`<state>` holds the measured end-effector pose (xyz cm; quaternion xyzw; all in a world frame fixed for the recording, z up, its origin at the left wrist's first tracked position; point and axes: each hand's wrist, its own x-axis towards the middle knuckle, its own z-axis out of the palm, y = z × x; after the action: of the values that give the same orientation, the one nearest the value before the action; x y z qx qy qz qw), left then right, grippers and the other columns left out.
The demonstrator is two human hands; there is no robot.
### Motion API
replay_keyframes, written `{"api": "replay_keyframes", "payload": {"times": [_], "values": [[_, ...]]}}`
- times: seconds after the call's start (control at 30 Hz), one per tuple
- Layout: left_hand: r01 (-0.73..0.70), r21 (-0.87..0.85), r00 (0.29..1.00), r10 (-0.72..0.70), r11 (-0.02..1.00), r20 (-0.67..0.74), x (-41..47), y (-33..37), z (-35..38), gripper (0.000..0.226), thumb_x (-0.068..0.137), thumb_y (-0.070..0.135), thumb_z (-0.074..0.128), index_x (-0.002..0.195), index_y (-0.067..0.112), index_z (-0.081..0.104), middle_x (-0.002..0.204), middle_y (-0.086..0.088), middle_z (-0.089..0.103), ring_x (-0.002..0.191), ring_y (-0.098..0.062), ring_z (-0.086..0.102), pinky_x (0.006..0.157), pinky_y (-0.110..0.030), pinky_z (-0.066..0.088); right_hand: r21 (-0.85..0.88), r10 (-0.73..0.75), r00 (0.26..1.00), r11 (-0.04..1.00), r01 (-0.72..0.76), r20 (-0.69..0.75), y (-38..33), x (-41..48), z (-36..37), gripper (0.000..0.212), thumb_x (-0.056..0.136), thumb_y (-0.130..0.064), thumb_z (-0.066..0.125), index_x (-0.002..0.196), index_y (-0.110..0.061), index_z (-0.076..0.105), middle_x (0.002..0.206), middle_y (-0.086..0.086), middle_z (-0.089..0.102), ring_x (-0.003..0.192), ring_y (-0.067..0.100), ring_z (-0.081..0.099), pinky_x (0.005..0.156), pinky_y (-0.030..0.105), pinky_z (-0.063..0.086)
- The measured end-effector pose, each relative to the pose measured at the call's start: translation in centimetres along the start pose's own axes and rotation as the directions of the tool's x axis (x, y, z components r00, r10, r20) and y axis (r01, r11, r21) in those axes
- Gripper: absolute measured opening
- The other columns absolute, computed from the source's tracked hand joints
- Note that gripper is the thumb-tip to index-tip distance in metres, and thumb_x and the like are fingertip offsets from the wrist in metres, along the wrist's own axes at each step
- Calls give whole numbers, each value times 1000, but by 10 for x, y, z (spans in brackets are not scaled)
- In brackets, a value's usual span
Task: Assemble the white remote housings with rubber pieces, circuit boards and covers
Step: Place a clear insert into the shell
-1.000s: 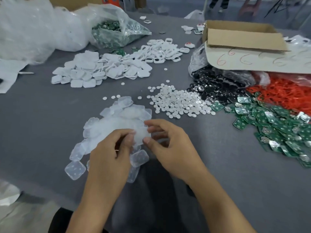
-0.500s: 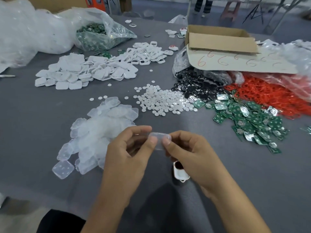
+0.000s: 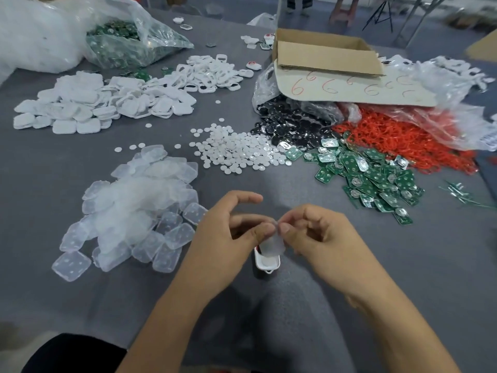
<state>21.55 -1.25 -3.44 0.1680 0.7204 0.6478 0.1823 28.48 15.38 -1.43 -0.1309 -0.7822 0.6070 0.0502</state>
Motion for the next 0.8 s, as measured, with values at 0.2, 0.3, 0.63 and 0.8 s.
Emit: {"api": "replay_keyframes", "payload": {"times": [0.2, 0.3, 0.63, 0.8], "values": [[-36, -15, 995, 35, 999, -91, -7, -16, 1, 32, 85, 13, 81, 109, 29, 67, 96, 10, 78, 94, -6, 74, 83, -14, 53, 43, 118, 993, 992, -118, -3, 20, -4, 8, 16, 97, -10, 61, 83, -13, 67, 64, 2, 58, 58, 12, 48, 54, 24, 39], [-27, -64, 996, 22, 998, -86, -8, -18, 6, 30, 87, 12, 80, 108, 30, 67, 97, 7, 79, 95, -8, 74, 81, -15, 54, 65, 109, 994, 992, -110, 11, 24, -4, 12, 16, 98, -11, 61, 84, -15, 67, 64, -5, 59, 58, 7, 49, 54, 20, 40], [53, -287, 997, -65, 956, -31, -9, -27, 7, 31, 90, 3, 73, 116, 17, 64, 102, -4, 79, 99, -15, 75, 83, -16, 54, 47, 55, 998, 997, -55, 6, 33, -3, 21, 13, 99, -11, 60, 88, -14, 65, 72, 2, 60, 63, 8, 48, 57, 19, 38], [-75, 188, 995, 86, 979, -52, -11, -40, -2, 51, 82, 28, 84, 123, 42, 60, 117, 21, 68, 111, -7, 65, 91, -18, 50, 33, 119, 993, 992, -120, 15, 34, -6, 13, 15, 101, -14, 56, 86, -14, 61, 71, 7, 51, 62, 16, 40, 53, 24, 35]]}}
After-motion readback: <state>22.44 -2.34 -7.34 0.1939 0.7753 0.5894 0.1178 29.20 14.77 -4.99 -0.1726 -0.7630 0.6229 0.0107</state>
